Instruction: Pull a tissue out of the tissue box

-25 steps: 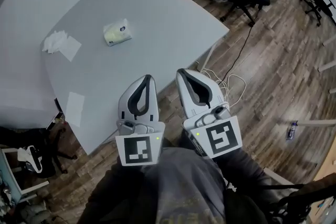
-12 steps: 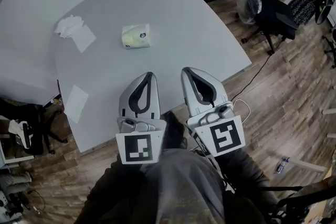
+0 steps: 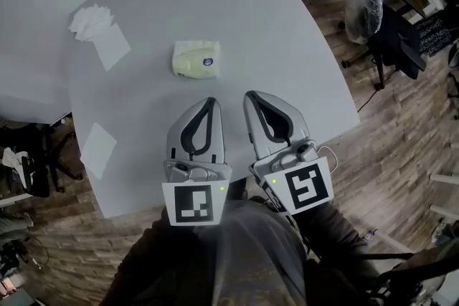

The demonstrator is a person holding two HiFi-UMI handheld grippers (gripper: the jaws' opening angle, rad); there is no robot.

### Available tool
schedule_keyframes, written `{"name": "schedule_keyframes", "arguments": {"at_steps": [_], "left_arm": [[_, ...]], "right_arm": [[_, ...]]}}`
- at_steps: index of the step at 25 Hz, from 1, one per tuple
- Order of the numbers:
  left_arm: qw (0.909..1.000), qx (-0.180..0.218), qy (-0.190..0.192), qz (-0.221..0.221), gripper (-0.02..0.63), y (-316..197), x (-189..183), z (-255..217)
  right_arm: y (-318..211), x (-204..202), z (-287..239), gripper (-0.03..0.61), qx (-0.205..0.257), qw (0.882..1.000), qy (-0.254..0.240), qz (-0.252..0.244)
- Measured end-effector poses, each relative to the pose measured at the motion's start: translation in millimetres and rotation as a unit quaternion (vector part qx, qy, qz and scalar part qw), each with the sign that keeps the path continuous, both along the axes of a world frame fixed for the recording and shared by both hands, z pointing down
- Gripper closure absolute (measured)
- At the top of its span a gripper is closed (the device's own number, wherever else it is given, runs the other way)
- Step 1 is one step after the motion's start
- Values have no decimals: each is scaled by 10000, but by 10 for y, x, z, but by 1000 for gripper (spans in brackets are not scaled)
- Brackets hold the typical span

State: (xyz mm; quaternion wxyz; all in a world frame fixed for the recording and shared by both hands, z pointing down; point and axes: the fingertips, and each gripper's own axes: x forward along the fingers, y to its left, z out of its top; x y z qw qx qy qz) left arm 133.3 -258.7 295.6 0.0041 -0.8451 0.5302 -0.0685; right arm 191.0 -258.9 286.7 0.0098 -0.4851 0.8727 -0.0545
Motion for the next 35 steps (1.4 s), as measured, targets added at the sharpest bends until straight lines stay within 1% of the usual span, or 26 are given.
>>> {"name": "schedule_keyframes", "arguments": {"at_steps": [3, 7, 11, 15, 17, 21, 25, 28, 33, 35], "left_arm": [[9998, -118, 86, -96, 615, -260, -91, 67], [9995, -170, 124, -242, 615, -501, -209, 85], [9985, -310, 129, -432, 615, -719, -302, 177], [9968, -491, 15, -628, 615, -955, -384, 398], [9951, -607, 67, -776, 615, -1089, -419, 537], [9895, -1011, 78, -1033, 615, -1281, -513, 910], [9843, -1283, 116, -1208, 615, -1417, -583, 1203], [9812, -1470, 148, -1244, 615, -1480, -573, 1359], [9788, -1652, 187, -1199, 615, -1552, -518, 1547], [9780, -1701, 172, -1194, 615, -1575, -514, 1606]], "right_arm": [[-290, -90, 11, 577, -31, 9999, 87, -113], [-573, -191, -45, 575, 39, 9994, 169, -299], [-838, -316, 29, 561, -12, 9975, 221, -669], [-1106, -452, 289, 548, -135, 9933, 253, -1121], [-1266, -508, 475, 538, -242, 9907, 345, -1297], [-1540, -610, 841, 531, -437, 9851, 528, -1577], [-1638, -745, 1160, 517, -541, 9760, 851, -1930], [-1667, -813, 1360, 509, -672, 9692, 1041, -2129], [-1741, -847, 1594, 509, -902, 9645, 1182, -2184], [-1733, -860, 1653, 519, -982, 9622, 1212, -2234]]}}
